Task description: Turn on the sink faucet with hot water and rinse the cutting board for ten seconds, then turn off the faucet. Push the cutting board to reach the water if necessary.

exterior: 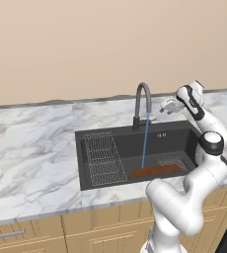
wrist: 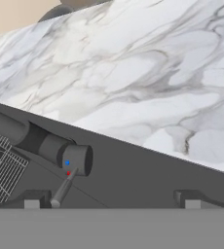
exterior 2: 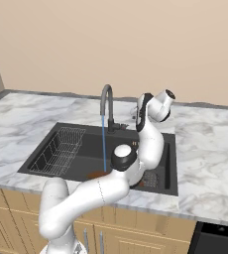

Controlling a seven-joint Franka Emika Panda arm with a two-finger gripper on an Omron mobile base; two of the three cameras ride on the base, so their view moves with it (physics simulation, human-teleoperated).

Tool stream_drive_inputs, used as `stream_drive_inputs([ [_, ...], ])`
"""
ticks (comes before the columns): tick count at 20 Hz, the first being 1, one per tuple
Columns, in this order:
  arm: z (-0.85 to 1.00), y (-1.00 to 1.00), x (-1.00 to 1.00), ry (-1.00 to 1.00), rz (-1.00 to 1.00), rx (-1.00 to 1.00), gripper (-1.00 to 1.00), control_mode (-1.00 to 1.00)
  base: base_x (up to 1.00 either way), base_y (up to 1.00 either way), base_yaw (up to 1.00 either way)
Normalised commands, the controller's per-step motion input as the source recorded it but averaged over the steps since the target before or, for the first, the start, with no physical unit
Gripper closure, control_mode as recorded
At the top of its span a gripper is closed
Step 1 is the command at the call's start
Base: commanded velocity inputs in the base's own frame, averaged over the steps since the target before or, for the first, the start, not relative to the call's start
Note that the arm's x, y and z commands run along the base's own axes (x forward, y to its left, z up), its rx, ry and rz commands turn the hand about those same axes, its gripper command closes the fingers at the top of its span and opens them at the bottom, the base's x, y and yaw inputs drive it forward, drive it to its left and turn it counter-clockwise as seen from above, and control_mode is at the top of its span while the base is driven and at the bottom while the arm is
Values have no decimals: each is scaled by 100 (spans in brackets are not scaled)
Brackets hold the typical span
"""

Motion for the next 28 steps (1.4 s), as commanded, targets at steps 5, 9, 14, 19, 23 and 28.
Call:
stream_drive_inputs([
  [5,0,0,0,0,0,0,-100,-100,0,0,0],
  [9,0,0,0,0,0,0,-100,-100,0,0,0],
  [14,0,0,0,0,0,0,-100,-100,0,0,0],
  [19,0,0,0,0,0,0,-100,-100,0,0,0],
  [23,0,0,0,0,0,0,-100,-100,0,0,0],
  [28,0,0,0,0,0,0,-100,-100,0,0,0],
])
